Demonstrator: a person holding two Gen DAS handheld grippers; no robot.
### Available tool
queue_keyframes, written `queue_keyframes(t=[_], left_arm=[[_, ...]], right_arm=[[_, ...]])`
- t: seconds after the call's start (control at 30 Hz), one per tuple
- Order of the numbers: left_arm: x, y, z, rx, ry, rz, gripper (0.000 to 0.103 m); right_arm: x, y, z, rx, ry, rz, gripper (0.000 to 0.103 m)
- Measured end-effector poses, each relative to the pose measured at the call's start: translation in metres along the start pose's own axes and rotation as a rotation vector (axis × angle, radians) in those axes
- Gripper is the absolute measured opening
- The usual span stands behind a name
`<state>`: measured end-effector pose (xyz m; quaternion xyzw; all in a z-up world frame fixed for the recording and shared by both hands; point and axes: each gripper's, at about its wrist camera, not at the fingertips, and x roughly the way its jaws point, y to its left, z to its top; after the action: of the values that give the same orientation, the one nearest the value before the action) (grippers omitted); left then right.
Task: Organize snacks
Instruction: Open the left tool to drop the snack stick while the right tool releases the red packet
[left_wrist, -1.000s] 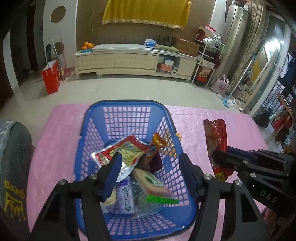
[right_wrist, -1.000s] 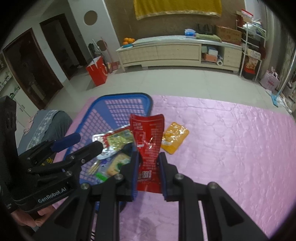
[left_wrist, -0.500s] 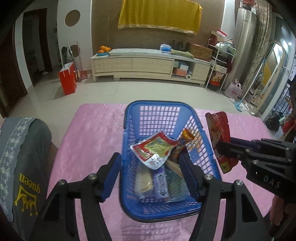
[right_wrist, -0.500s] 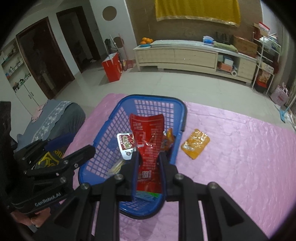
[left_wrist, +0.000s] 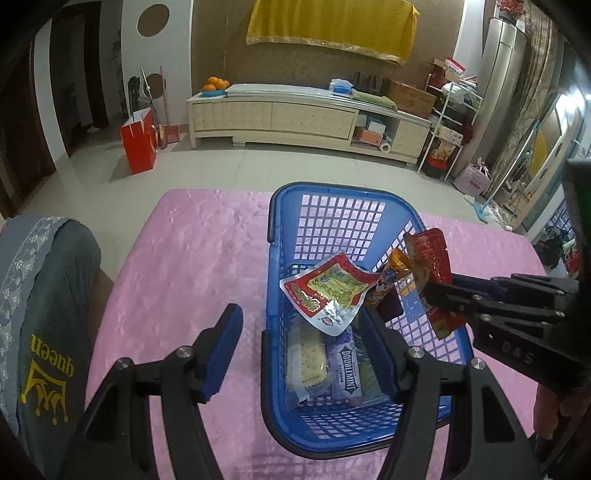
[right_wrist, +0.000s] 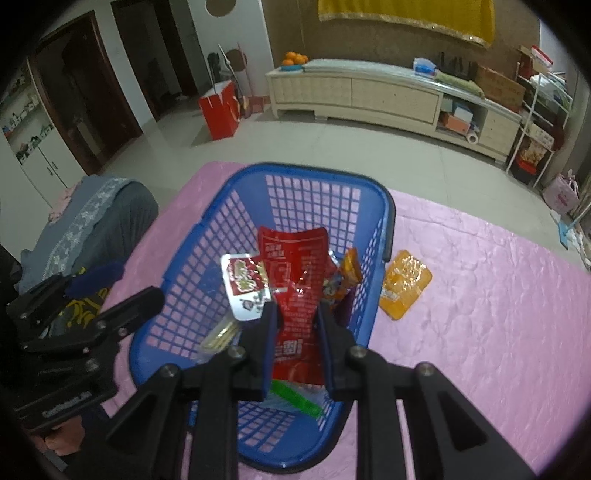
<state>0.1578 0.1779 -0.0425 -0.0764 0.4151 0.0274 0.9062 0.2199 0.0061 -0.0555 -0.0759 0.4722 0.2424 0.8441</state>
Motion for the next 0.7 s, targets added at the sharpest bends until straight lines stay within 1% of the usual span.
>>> queue_keyframes(t=[0.13,0.23,0.3,0.33,0.37,0.4,0.47,0.53,0.6,0.7], left_arm=[[0.0,-0.004,-0.001,0.014,0.002,0.006,0.063],[-0.001,-0.002,-0.001,0.004,-0.01,0.013,0.063],[-0.002,-0.002,-0.003,0.008,-0.01,0.014,0.063],[-0.002,-0.002,-0.003,0.011,-0.009,0.016,0.063],[-0.002,-0.003,-0.003,0.017,-0.006,0.02,0.063],[-0.003,-0.003,-0.003,0.021,-0.005,0.025,0.066],[-0.006,-0.005,-0.004,0.025,-0.01,0.032,0.069],[-0.01,-0.006,-0.005,0.025,-0.027,0.032,0.069],[-0.013,-0.009,-0.004,0.032,-0.034,0.021,0.069],[-0.014,-0.016,-0.005,0.046,-0.029,0.029,0.069]], right_arm=[[0.012,-0.004,0.0,0.003,0.025,-0.011,0.025],[0.016,-0.001,-0.003,-0.02,0.019,-0.041,0.025],[0.016,0.001,-0.003,-0.031,0.007,-0.048,0.034],[0.017,0.001,-0.003,-0.031,0.007,-0.038,0.037],[0.018,0.001,-0.002,-0.031,0.018,-0.017,0.047],[0.019,0.0,-0.001,-0.03,0.029,-0.002,0.055],[0.015,-0.001,-0.003,-0.03,0.019,0.004,0.058],[0.007,-0.005,-0.005,-0.023,-0.013,0.005,0.063],[0.0,-0.011,-0.007,-0.004,-0.025,0.02,0.068],[-0.009,-0.021,-0.009,0.019,-0.03,0.016,0.068]])
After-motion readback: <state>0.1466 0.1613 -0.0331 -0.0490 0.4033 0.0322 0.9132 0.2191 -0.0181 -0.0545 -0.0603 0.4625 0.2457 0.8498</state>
